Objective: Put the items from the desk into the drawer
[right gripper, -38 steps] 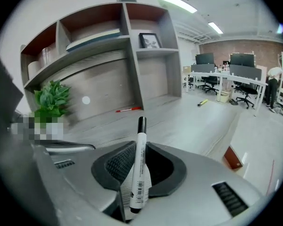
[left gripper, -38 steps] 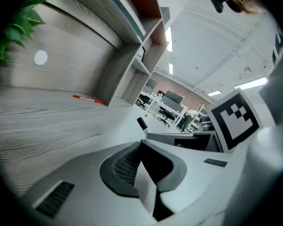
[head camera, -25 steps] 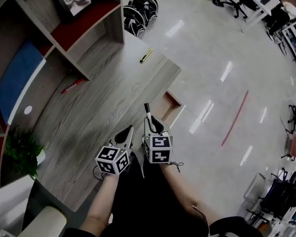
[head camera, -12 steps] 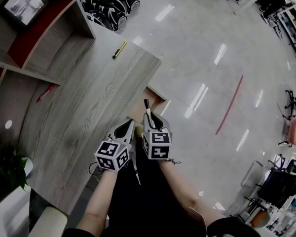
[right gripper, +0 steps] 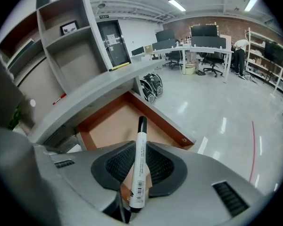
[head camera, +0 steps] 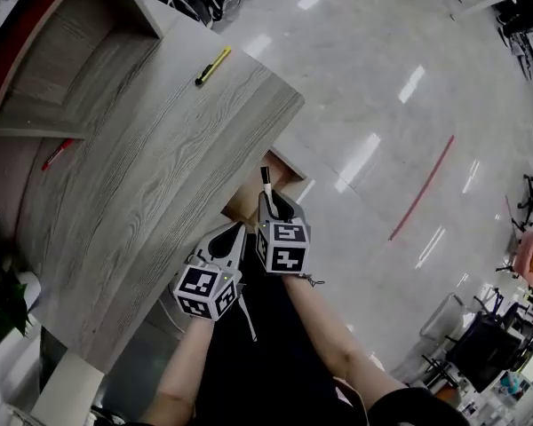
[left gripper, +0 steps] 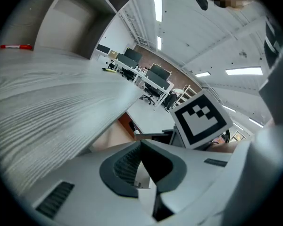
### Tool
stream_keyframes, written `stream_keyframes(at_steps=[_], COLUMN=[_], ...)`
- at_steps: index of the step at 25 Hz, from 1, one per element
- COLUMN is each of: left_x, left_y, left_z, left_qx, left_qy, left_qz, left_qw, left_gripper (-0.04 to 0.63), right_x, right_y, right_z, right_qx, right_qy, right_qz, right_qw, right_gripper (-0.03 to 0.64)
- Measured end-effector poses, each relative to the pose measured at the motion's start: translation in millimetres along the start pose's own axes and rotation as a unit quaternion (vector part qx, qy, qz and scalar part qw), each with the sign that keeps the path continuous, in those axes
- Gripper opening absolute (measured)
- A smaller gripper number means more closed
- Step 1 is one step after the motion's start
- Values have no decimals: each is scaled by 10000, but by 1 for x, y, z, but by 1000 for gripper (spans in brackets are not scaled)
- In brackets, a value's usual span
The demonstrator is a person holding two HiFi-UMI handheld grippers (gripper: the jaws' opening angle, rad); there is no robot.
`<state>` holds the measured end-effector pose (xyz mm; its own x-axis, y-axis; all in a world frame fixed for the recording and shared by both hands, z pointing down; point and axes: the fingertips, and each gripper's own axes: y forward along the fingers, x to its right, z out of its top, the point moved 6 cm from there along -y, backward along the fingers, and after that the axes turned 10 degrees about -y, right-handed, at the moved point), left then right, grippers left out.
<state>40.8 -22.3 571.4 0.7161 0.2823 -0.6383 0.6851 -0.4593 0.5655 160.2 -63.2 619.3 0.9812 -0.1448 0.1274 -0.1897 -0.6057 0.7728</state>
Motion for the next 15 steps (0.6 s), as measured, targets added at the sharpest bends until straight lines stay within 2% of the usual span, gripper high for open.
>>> stream_keyframes(at_steps=[5, 8, 15], left_x=[-5, -3, 0], left_y=[-1, -2, 3], left_z=[-4, -5, -2], left_qx=[90, 102, 117], left_qy=[-277, -311, -272], left_qz=[152, 100, -53], left_qw=[9995, 9994, 9995], left_gripper=[5, 5, 5], right_x=[-1, -1, 3], right_y=[20, 21, 18], right_z=[3, 5, 9], right_qx=[-270, -348, -114], right_qy=[60, 86, 295], right_qz=[118, 145, 270], right_qw=[9995, 9993, 9991], right_gripper=[77, 77, 84])
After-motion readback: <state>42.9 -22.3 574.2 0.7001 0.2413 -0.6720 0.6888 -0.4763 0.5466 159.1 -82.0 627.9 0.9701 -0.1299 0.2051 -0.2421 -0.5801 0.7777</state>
